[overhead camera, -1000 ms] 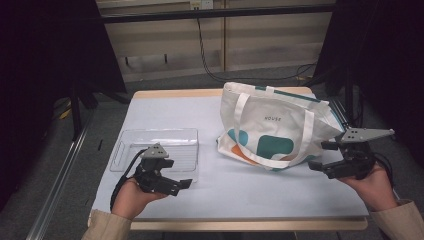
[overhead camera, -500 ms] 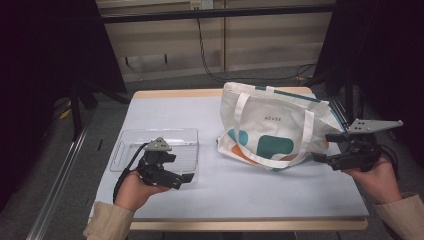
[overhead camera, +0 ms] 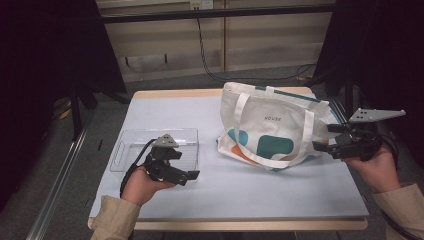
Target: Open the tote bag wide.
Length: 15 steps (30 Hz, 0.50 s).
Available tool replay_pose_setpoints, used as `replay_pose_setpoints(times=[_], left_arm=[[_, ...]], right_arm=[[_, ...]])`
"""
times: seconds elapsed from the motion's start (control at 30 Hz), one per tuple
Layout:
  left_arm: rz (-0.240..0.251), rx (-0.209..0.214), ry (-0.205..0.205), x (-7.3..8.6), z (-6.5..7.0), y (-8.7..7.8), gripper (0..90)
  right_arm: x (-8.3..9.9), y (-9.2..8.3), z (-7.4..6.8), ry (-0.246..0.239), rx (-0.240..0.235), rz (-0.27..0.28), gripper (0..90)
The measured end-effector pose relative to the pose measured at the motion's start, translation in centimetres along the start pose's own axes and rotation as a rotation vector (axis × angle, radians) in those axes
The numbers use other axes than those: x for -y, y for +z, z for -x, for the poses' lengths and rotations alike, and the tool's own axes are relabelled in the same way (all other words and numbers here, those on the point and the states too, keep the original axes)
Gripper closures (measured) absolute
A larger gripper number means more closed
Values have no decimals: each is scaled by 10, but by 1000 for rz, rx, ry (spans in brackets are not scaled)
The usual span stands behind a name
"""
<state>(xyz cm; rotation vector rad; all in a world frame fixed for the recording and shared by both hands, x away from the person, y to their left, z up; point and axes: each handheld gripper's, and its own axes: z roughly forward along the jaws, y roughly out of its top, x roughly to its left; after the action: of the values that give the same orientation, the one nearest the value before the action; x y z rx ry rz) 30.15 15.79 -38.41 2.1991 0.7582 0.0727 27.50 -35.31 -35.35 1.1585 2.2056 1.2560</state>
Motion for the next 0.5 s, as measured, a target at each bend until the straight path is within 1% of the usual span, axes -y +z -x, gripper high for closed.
replay_pose_setpoints(times=[0.07,0.1,0.17,0.2,0.27,0.3,0.33,0.4,0.47,0.5], left_arm=[[-2,7,1,0,0,2,75],[-4,7,3,-1,0,2,76],[-1,6,6,-2,0,3,76],[-10,2,8,-2,0,2,76],[-4,7,9,-3,0,4,76],[-15,3,14,-4,0,4,76],[-9,9,13,-4,0,5,76],[-20,10,17,-5,0,6,75],[-6,15,16,-5,0,8,76],[-16,13,17,-6,0,8,76]], right_arm=[[-2,1,1,7,17,0,111],[-3,1,2,0,26,-2,111],[-6,2,3,-3,32,-2,111],[-7,2,4,-7,36,-2,111],[-10,4,5,-5,42,-3,111],[-11,5,5,-7,46,-2,110],[-12,6,6,-11,45,-1,110],[-14,9,7,-7,44,1,110],[-16,12,7,-11,53,-5,110],[-16,13,8,-14,53,-4,110]])
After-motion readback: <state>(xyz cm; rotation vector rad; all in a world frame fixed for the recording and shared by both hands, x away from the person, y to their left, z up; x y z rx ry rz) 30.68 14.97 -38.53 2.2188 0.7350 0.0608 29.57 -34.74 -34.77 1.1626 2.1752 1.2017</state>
